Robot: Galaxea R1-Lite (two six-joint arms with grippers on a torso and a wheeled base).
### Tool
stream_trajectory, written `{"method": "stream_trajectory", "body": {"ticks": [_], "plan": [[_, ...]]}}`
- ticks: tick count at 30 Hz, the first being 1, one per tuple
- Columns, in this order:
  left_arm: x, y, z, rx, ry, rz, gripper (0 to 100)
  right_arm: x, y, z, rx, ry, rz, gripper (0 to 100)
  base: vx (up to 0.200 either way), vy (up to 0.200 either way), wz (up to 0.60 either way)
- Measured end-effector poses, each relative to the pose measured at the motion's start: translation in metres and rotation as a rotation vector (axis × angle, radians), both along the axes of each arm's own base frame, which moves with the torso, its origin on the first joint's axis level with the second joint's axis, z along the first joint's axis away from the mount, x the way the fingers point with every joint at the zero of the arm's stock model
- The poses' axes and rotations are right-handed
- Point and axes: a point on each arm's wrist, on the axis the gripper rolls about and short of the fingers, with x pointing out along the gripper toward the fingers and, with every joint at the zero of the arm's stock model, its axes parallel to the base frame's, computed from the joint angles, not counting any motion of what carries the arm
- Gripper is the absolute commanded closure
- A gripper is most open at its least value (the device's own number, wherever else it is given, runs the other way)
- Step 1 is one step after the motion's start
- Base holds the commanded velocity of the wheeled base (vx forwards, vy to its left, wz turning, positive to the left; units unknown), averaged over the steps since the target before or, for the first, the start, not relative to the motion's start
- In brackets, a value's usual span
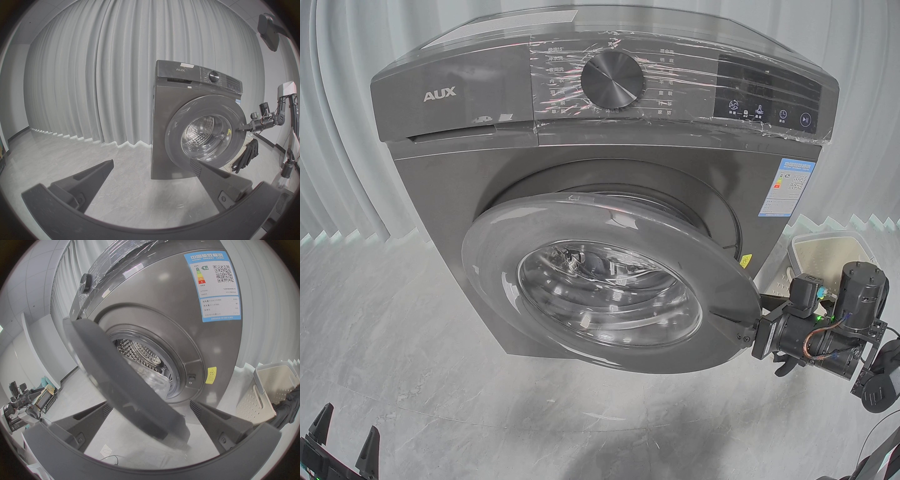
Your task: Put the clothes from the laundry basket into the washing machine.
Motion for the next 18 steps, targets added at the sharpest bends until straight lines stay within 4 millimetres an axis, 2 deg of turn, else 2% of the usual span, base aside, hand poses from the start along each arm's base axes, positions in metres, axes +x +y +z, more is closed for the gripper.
{"method": "stream_trajectory", "body": {"ticks": [15,18], "plan": [[0.000,0.000,0.000,0.000,0.000,0.000,0,-0.014,0.004,-0.011,-0.021,0.045,0.031,0,0.000,0.000,0.00],[0.000,0.000,0.000,0.001,0.000,0.001,0,-0.010,0.004,-0.008,-0.017,0.031,0.022,0,-0.200,0.000,0.00]]}}
